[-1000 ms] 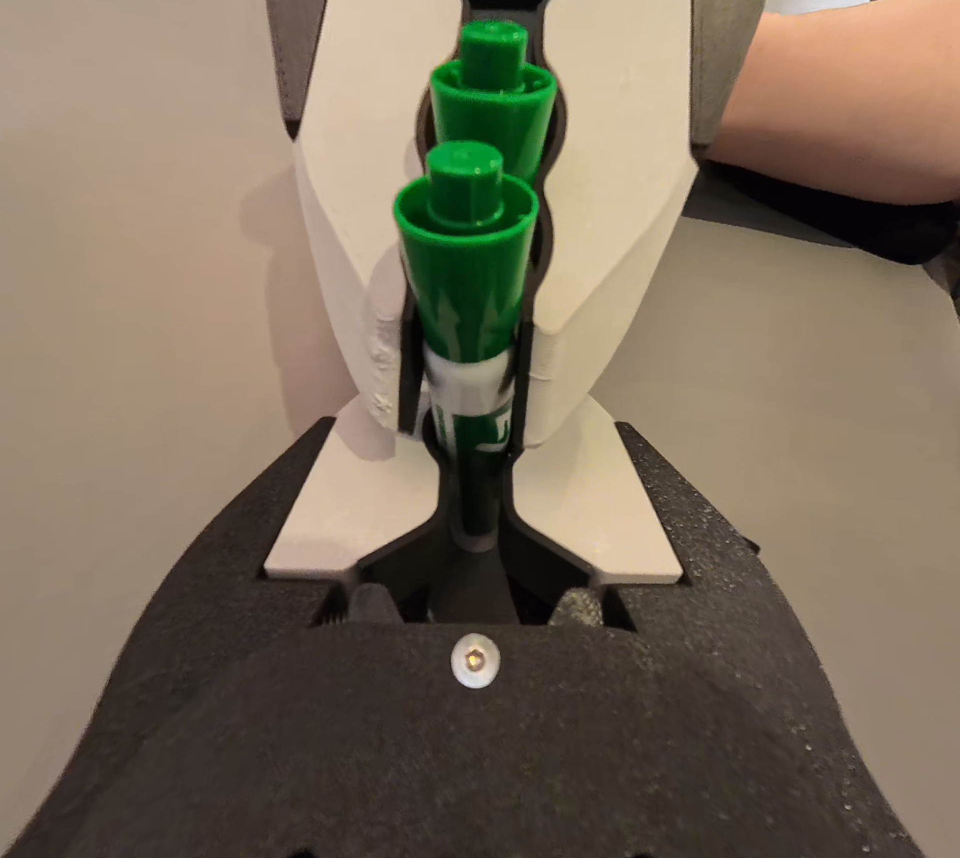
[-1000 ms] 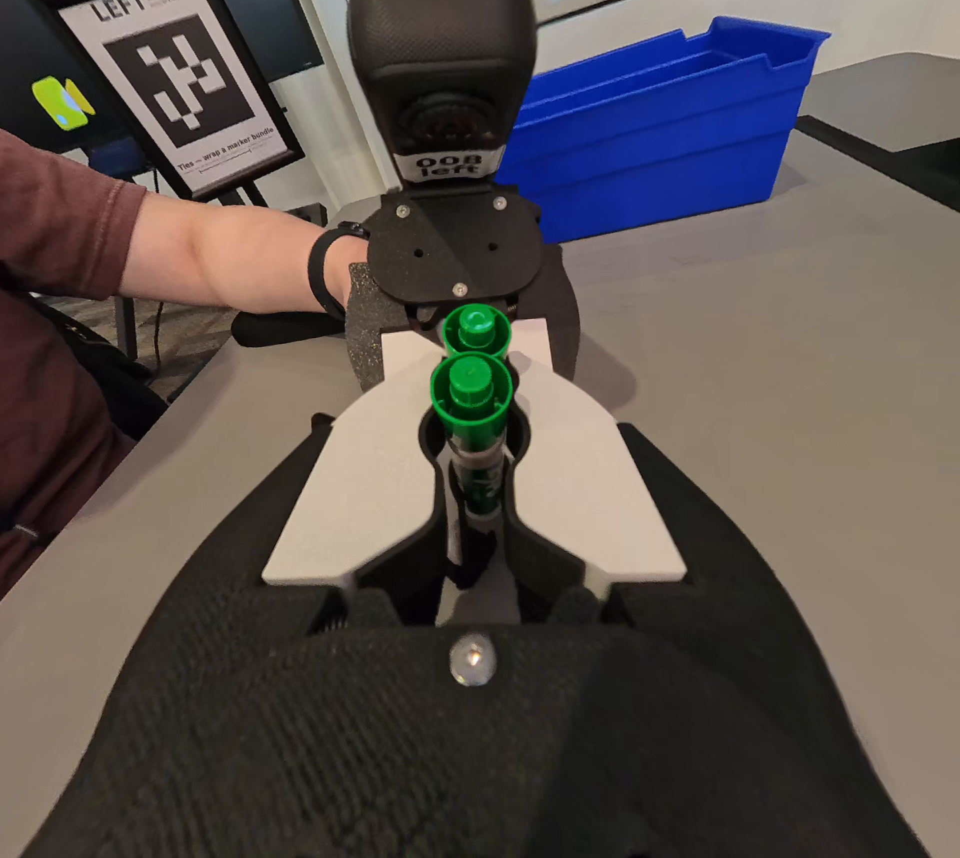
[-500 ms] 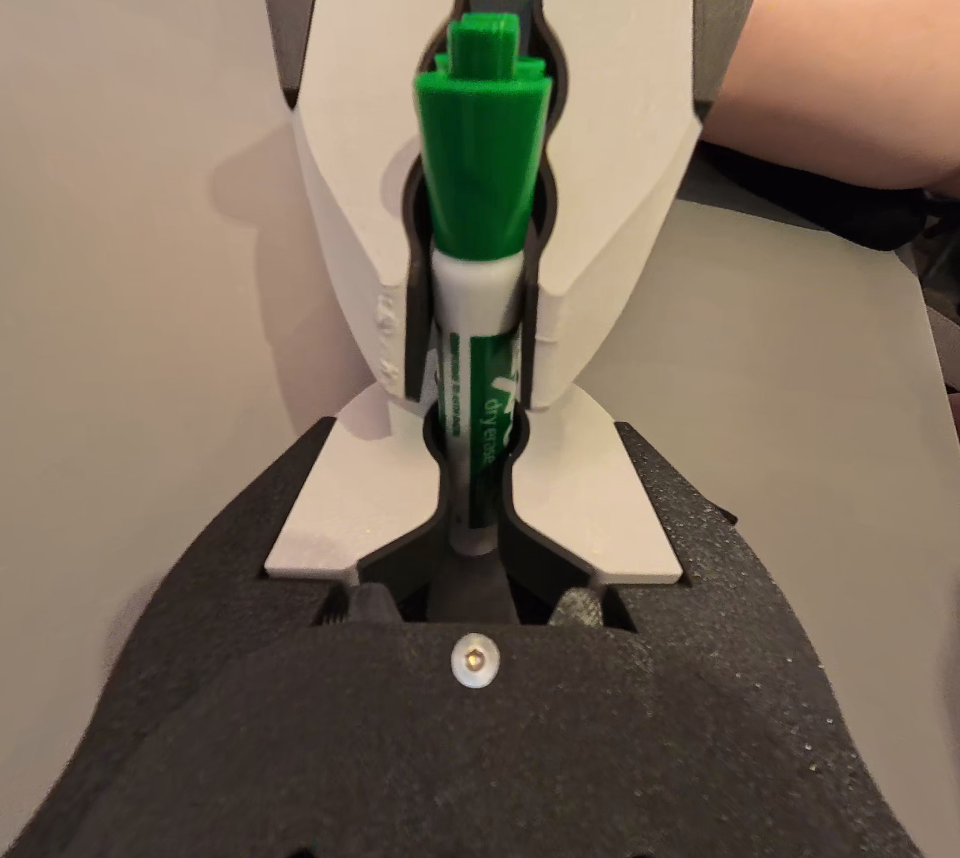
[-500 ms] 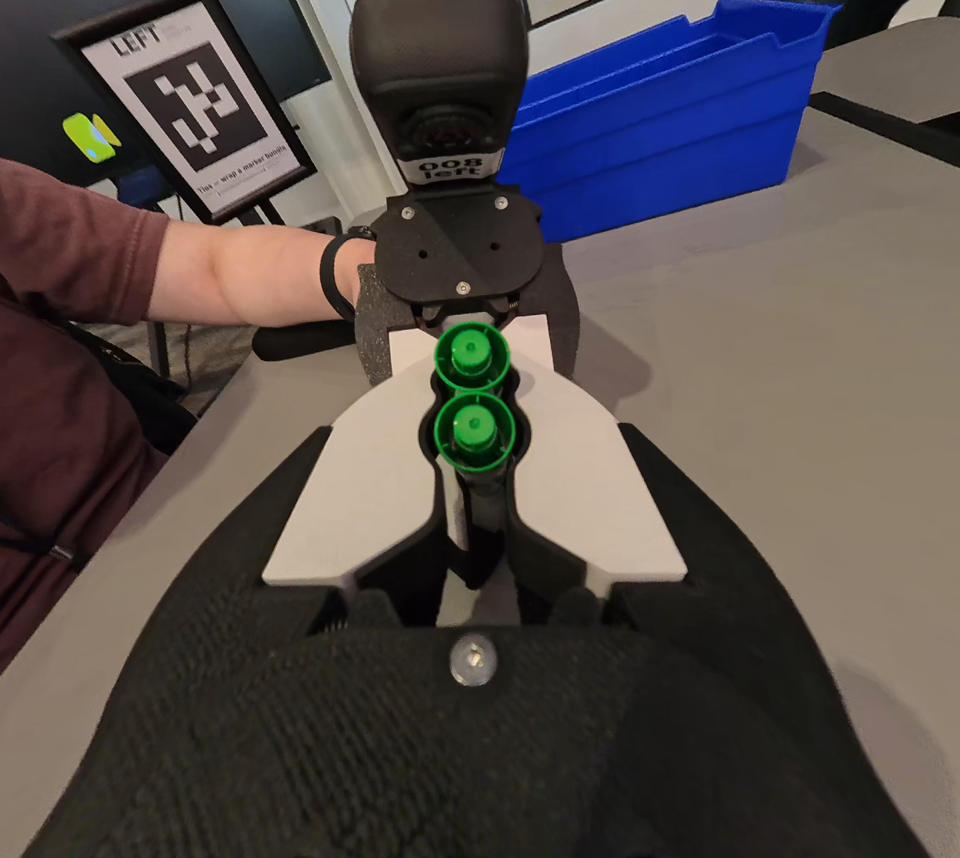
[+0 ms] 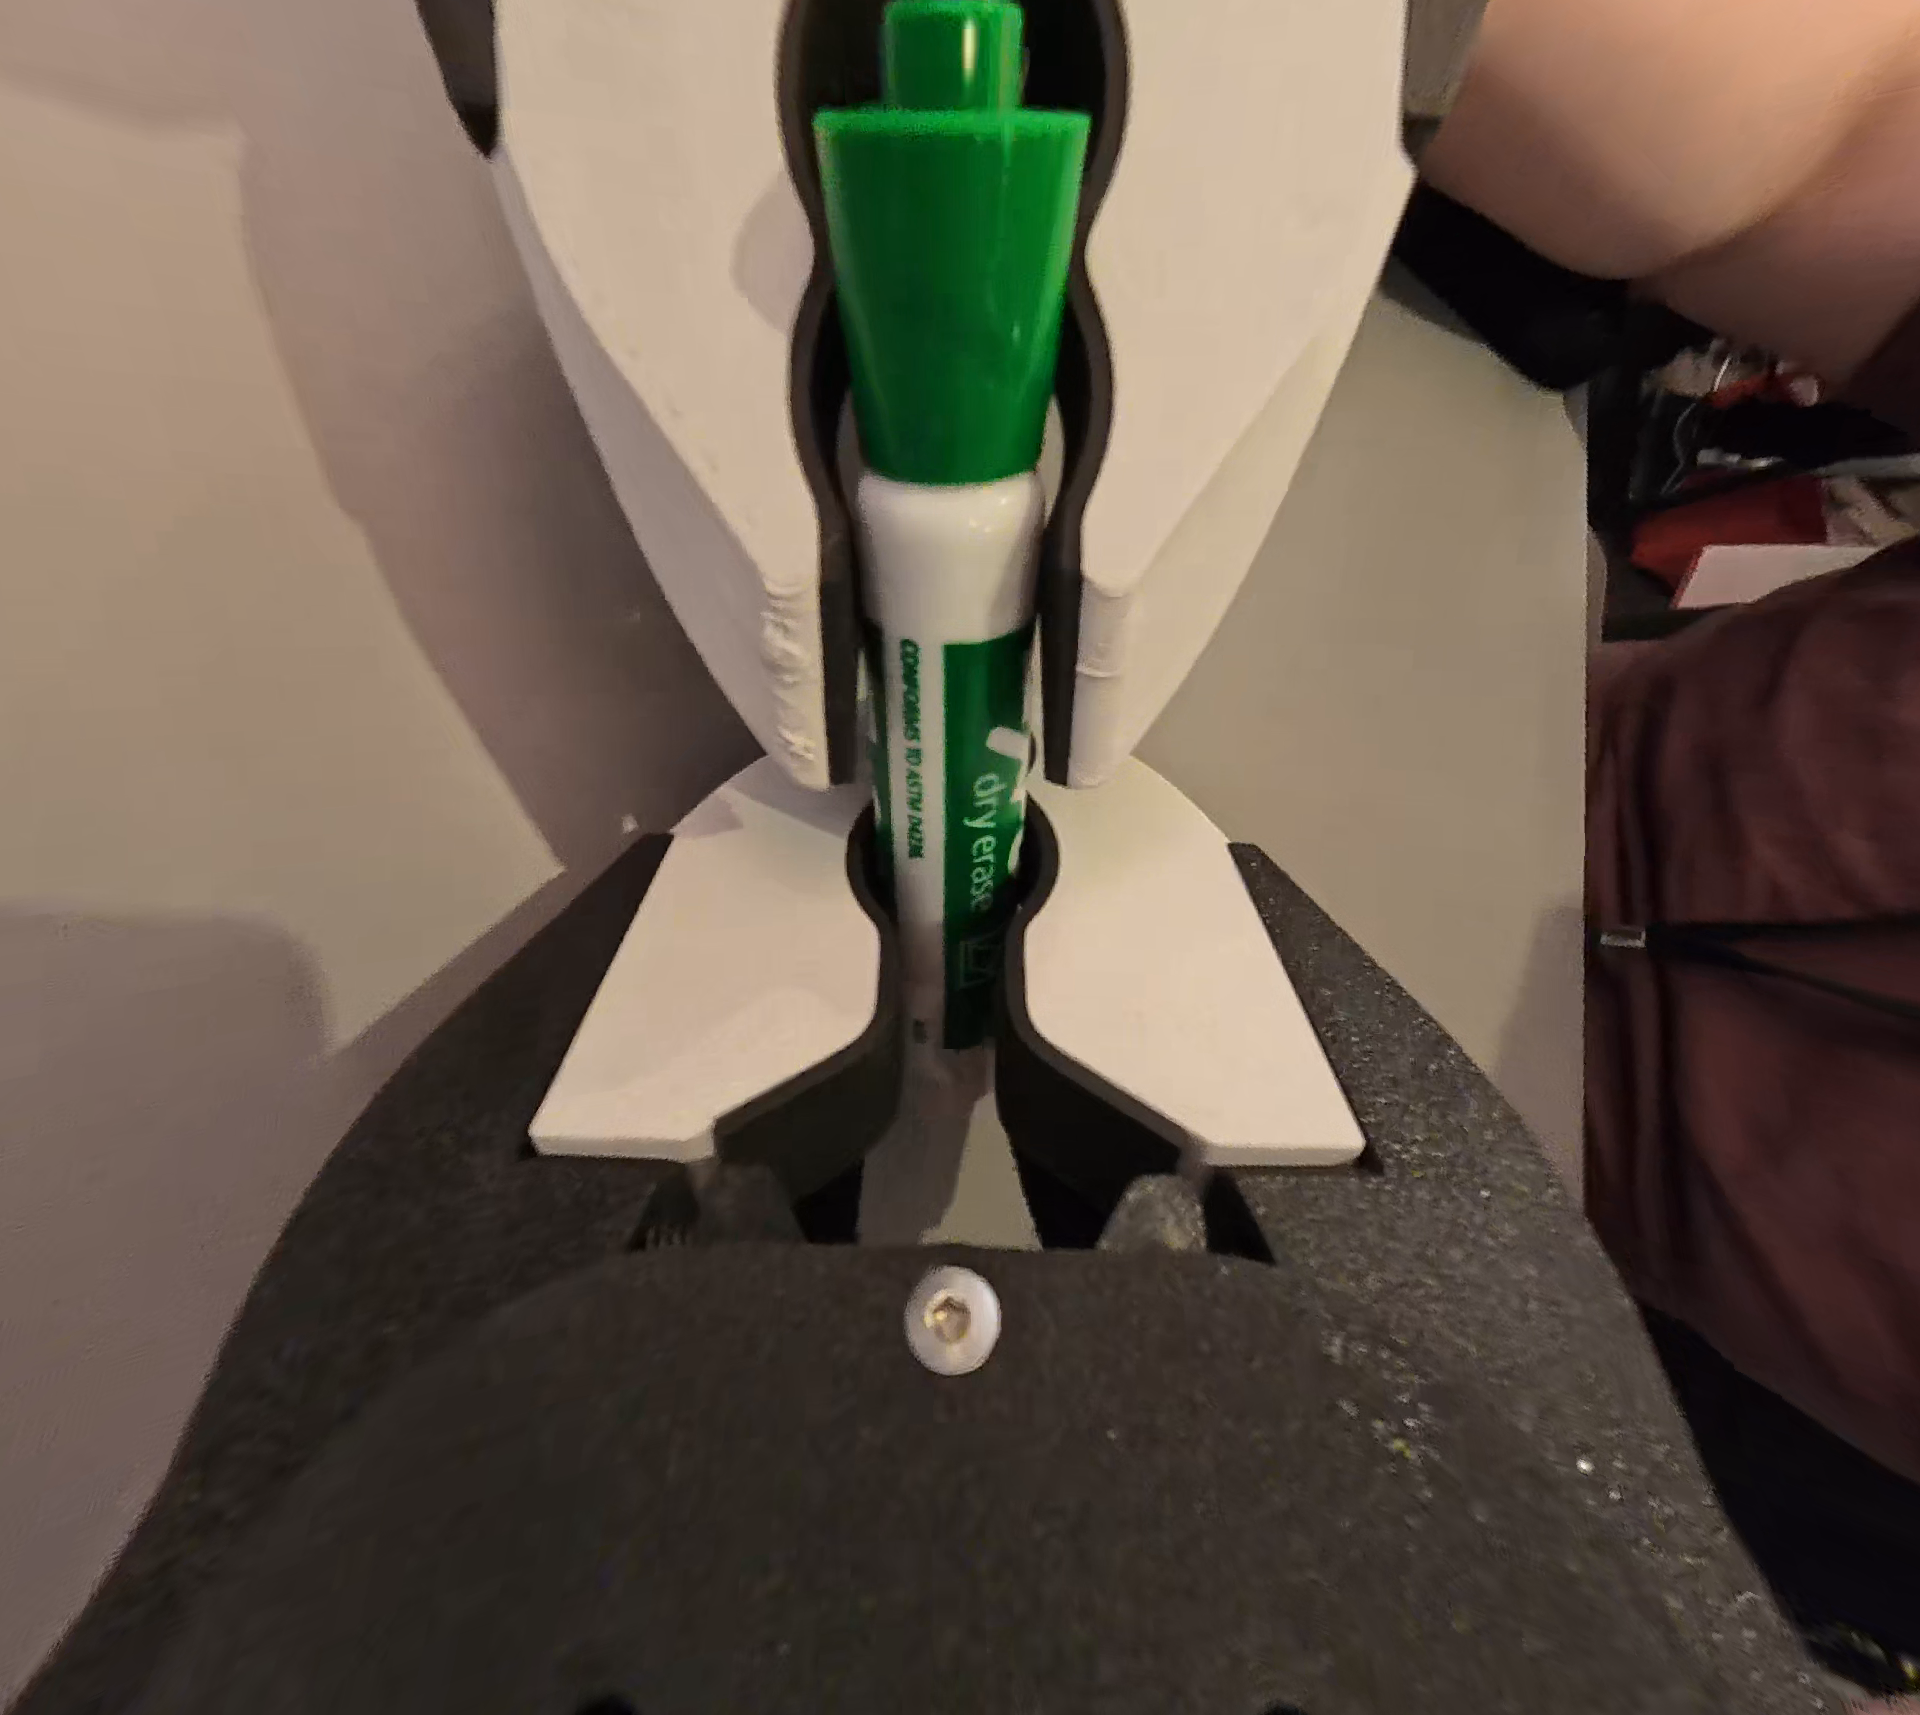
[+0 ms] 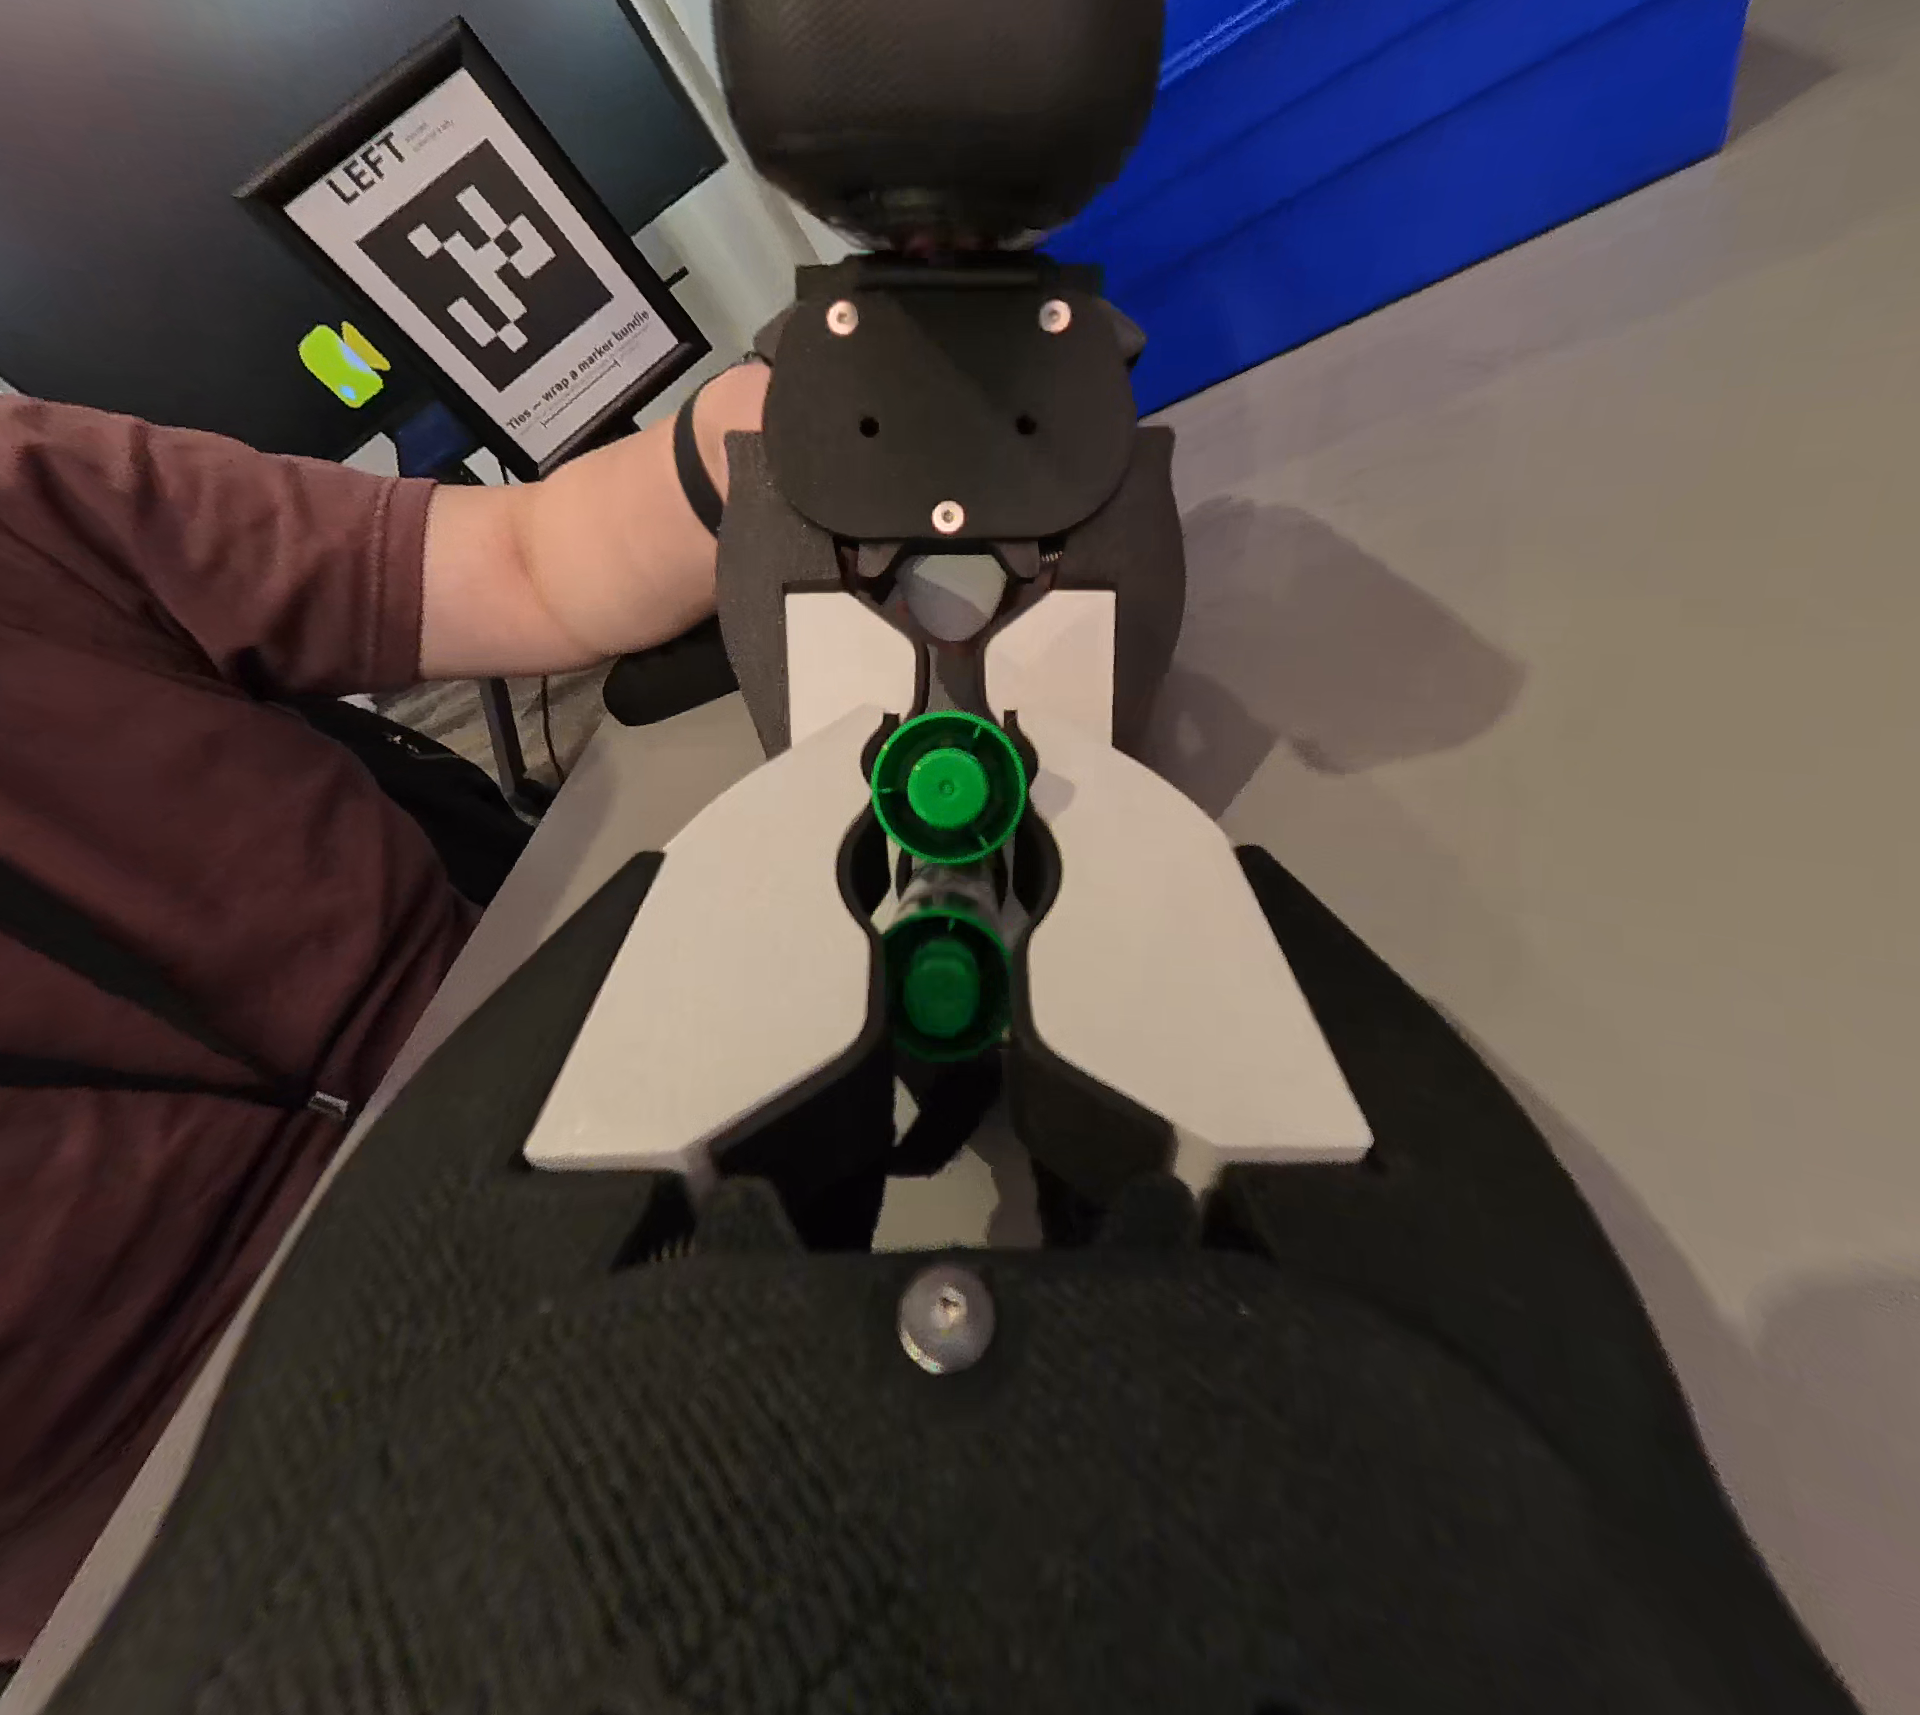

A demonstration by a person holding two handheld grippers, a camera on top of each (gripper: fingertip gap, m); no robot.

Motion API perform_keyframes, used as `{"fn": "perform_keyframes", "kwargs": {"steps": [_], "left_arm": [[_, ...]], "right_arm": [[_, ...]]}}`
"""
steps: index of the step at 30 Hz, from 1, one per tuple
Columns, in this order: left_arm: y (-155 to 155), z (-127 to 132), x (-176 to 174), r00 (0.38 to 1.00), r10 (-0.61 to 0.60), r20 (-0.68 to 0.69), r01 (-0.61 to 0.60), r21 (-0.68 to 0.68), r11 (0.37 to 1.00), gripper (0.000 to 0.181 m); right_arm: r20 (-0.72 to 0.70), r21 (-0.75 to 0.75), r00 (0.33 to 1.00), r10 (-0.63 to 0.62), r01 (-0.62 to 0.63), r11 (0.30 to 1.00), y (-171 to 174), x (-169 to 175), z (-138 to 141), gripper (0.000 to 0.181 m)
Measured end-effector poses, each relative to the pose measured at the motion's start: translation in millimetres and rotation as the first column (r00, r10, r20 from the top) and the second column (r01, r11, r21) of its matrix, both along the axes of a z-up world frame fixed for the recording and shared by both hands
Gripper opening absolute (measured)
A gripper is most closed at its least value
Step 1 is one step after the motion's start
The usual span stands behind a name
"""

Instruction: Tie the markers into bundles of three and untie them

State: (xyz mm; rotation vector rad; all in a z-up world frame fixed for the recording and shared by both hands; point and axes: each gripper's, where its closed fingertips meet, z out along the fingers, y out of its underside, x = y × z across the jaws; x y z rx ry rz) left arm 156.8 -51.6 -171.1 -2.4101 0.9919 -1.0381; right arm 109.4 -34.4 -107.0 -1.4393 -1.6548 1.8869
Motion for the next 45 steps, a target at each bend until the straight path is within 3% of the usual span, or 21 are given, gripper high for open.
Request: {"fn": "perform_keyframes", "kwargs": {"steps": [10, 16, 25, 29, 32, 37, 43, 45], "left_arm": [[-14, 0, -12, 0.994, -0.064, -0.083, 0.054, -0.117, 0.992, 0.017], [-12, 3, -25, 0.970, -0.122, -0.211, 0.092, -0.147, 0.985, 0.016], [-11, 2, -33, 0.916, -0.206, -0.345, 0.175, -0.120, 0.977, 0.016], [-16, 1, -37, 0.891, -0.250, -0.378, 0.217, -0.128, 0.968, 0.016], [-17, 1, -40, 0.875, -0.263, -0.407, 0.224, -0.141, 0.964, 0.016], [-14, 4, -46, 0.875, -0.249, -0.416, 0.210, -0.139, 0.968, 0.016], [-12, 11, -53, 0.882, -0.222, -0.415, 0.178, -0.142, 0.974, 0.016], [-11, 14, -55, 0.884, -0.216, -0.414, 0.170, -0.144, 0.975, 0.016]], "right_arm": [[0.024, 0.016, 0.999, 0.047, -0.047, 0.999, -5, 4, -4, 0.021], [0.020, -0.014, 0.999, 0.048, -0.047, 0.999, 0, 5, -1, 0.022], [0.084, 0.222, 0.995, 0.059, -0.076, 0.972, -7, 9, -19, 0.020], [0.093, 0.321, 0.993, 0.066, -0.093, 0.943, -8, 9, -21, 0.036], [0.018, 0.484, 0.998, 0.061, -0.062, 0.873, -9, 8, -16, 0.037], [-0.124, 0.724, 0.992, 0.000, 0.090, 0.684, -2, 4, 1, 0.047], [-0.275, 0.901, 0.961, -0.001, 0.258, 0.348, -1, 2, 24, 0.054], [-0.307, 0.916, 0.952, 0.013, 0.292, 0.274, -7, 1, 27, 0.056]]}}
